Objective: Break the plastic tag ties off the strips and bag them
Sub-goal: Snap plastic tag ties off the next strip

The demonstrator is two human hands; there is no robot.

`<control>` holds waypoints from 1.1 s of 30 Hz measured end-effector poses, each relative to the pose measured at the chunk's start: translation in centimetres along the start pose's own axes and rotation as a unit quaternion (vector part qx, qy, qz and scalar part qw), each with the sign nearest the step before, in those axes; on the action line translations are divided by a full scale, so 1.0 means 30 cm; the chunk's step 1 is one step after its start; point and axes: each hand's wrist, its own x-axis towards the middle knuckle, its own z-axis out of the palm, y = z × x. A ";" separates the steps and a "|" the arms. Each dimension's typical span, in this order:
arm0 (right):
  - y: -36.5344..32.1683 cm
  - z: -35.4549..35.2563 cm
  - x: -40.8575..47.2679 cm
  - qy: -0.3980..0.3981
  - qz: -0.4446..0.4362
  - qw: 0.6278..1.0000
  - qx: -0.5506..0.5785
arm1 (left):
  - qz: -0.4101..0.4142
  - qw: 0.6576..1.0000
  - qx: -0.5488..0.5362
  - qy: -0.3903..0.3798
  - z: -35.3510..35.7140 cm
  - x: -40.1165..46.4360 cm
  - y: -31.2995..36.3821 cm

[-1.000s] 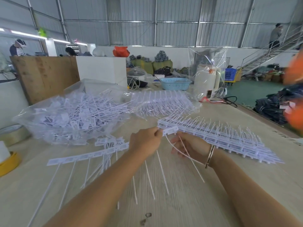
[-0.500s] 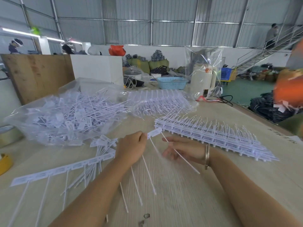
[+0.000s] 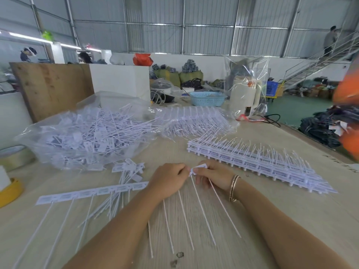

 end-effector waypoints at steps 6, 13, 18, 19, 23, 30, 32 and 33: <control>-0.003 0.003 -0.002 -0.005 -0.046 0.998 0.030 | -0.007 0.996 -0.080 -0.025 -0.014 0.007 0.003; 0.000 0.049 -0.002 0.096 -0.133 0.984 0.075 | -0.009 0.982 -0.189 0.014 -0.043 0.013 0.014; -0.003 0.057 -0.012 0.112 -0.168 0.974 0.104 | -0.006 0.967 -0.252 0.025 -0.043 0.007 0.030; -0.004 0.057 -0.012 0.113 -0.171 0.973 0.109 | -0.005 0.966 -0.258 0.026 -0.044 0.007 0.032; 0.004 0.061 -0.009 0.108 -0.186 0.969 0.119 | -0.002 0.961 -0.274 0.021 -0.041 0.001 0.037; 0.039 -0.030 0.005 0.238 -0.159 0.931 0.228 | -0.044 0.934 -0.344 0.086 -0.061 -0.008 0.023; 0.054 -0.031 0.015 0.224 -0.136 0.945 0.196 | -0.015 0.945 -0.319 0.069 -0.061 -0.020 0.025; 0.055 -0.019 0.021 0.209 -0.125 0.952 0.184 | -0.010 0.950 -0.306 0.055 -0.054 -0.025 0.026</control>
